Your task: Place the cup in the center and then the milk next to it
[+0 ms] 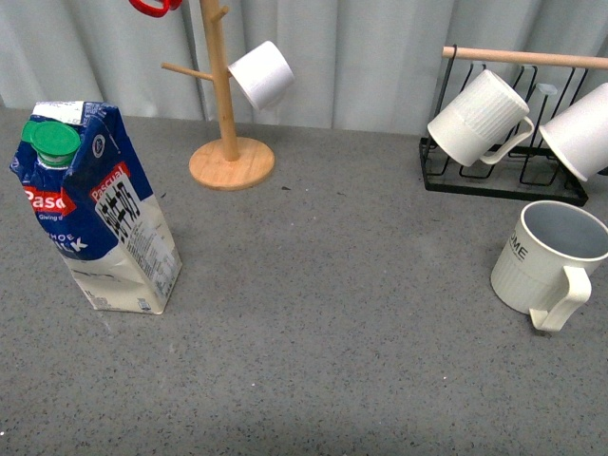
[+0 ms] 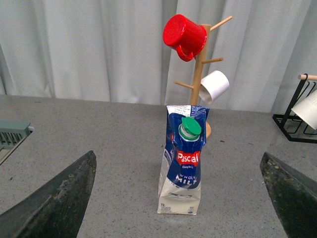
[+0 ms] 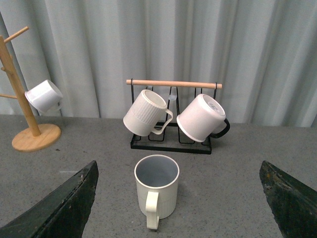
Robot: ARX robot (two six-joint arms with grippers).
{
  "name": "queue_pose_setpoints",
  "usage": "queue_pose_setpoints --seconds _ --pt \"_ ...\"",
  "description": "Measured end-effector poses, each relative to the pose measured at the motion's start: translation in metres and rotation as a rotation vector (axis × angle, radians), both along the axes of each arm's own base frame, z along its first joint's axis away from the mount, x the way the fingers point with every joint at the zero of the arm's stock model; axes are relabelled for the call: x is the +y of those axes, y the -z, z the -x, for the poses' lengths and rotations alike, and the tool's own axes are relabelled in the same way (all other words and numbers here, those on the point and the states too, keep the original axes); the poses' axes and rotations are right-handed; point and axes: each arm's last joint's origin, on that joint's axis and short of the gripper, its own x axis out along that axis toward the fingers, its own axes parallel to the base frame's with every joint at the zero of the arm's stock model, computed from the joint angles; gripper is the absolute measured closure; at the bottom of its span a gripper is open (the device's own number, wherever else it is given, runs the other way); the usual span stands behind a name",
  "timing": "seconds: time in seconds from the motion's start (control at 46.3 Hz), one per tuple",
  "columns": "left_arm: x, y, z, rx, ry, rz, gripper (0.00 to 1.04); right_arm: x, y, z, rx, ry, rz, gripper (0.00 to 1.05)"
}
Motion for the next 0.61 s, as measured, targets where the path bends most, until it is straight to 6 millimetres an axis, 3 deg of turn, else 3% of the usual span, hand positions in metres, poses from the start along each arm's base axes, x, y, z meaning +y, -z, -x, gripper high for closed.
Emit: queue_pose_setpoints --seconds 0.605 --pt "0.0 0.0 0.0 0.0 0.0 0.0 0.07 0.0 0.0 0.0 0.0 0.0 0.0 0.09"
